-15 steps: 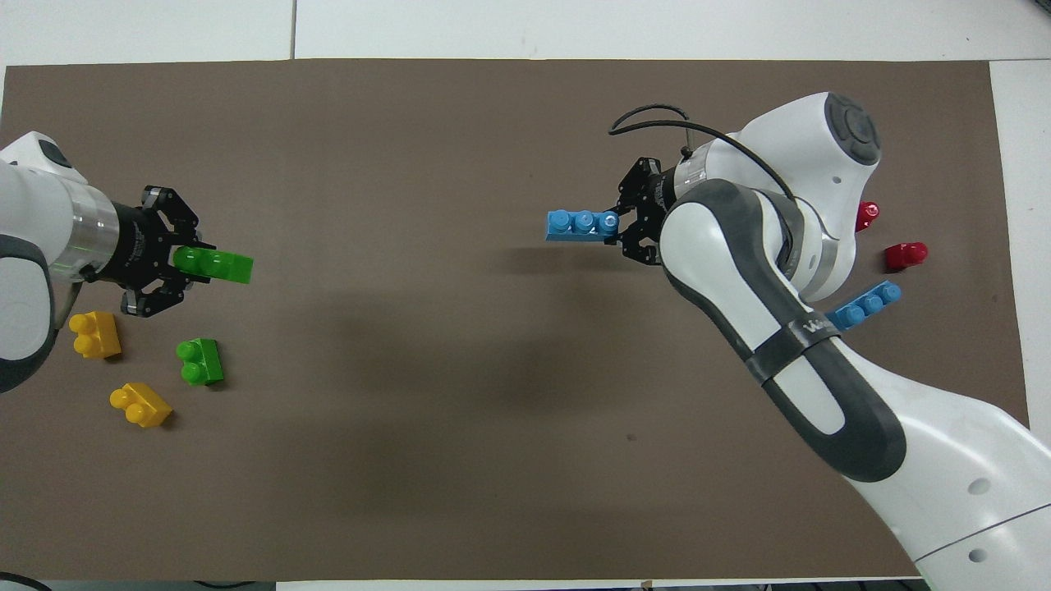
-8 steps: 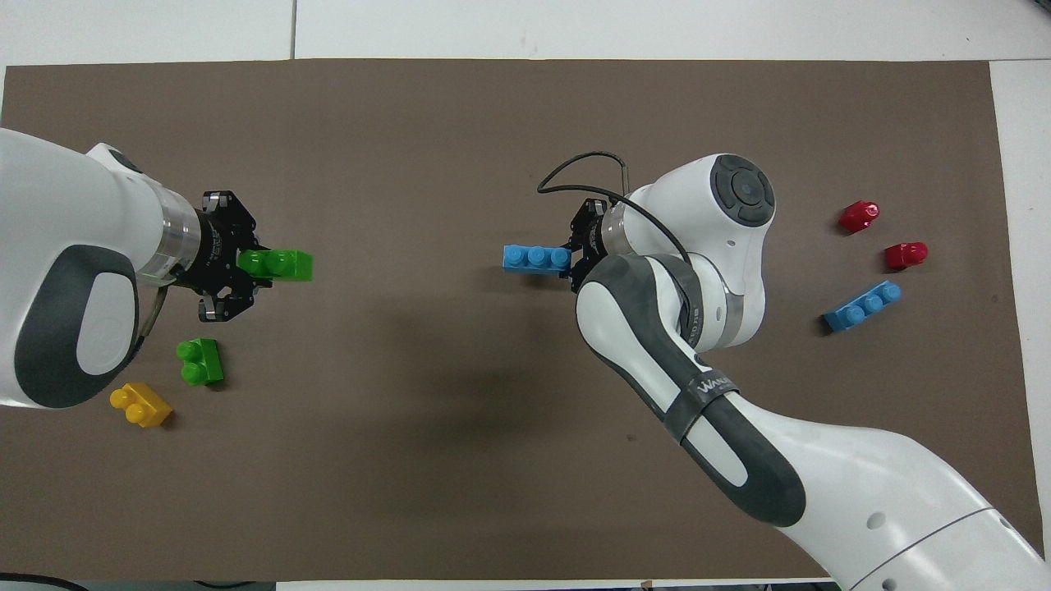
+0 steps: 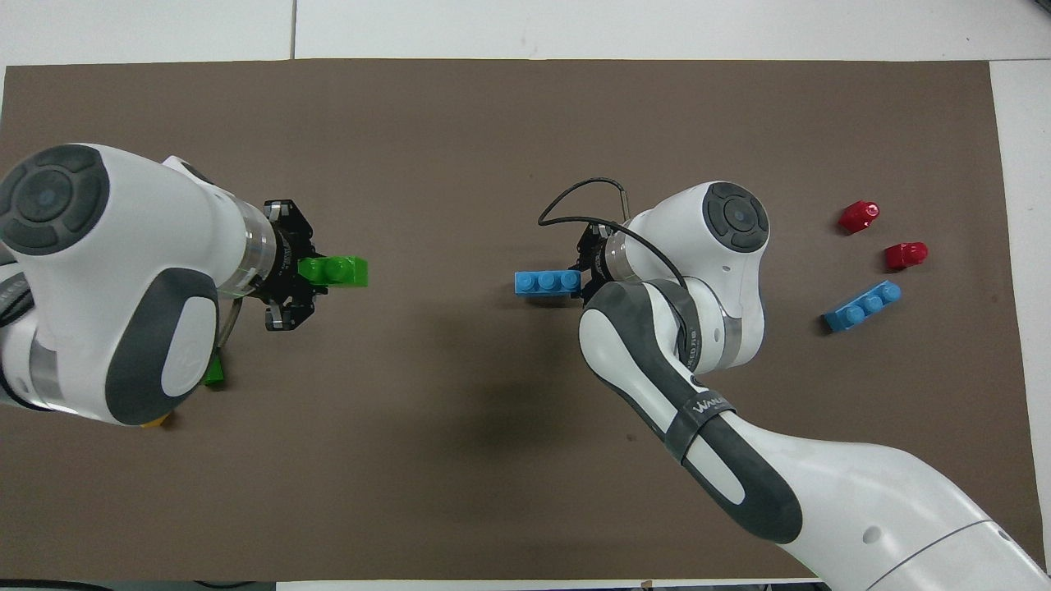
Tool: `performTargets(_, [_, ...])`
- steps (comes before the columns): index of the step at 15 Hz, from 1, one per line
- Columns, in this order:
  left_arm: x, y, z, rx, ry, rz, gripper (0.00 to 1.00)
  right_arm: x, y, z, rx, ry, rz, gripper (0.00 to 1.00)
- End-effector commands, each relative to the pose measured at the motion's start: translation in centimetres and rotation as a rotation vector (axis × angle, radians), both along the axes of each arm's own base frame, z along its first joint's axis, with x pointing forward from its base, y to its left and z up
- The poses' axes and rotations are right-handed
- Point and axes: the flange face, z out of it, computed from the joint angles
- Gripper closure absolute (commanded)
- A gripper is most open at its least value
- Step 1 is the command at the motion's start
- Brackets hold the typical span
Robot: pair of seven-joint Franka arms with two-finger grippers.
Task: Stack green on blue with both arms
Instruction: 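Lift the green brick with the left gripper while the right gripper carries blue to center, then press the green brick onto the blue brick with the left gripper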
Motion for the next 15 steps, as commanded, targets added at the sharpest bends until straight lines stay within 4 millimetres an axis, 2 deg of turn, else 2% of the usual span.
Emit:
performTargets(1, [-0.3,-3.1,-1.2,0.021,-0.035,0.054,1.0,-1.2,-0.8,-0.2,-0.007,-0.039,0.014,1.0])
performTargets(3, [-1.1,-6.3,-2.7,0.019,-0.033,0.055,1.0,-1.4,-0.7,-0.4,0.0,-0.035,0.016,1.0])
performTargets(4, [-1.3,-7.6,-2.7,0.013,-0.049,0.066,1.0,-1.4,-0.7,-0.4,0.009,-0.034,0.015,1.0])
performTargets(8, [-1.8,-11.4,-4.4,0.007,-0.058,0.092,1.0,-1.8,-0.6,-0.7,0.044,-0.032,0.044,1.0])
performTargets(12, [-0.8,-15.5,-7.2,0.04,-0.059,0.129,1.0,-1.9,-0.6,-0.7,0.044,-0.033,0.047,1.0])
performTargets(15, [-0.4,-16.3,-8.0,0.041,-0.059,0.146,1.0,-1.9,-0.7,-0.7,0.044,-0.033,0.045,1.0])
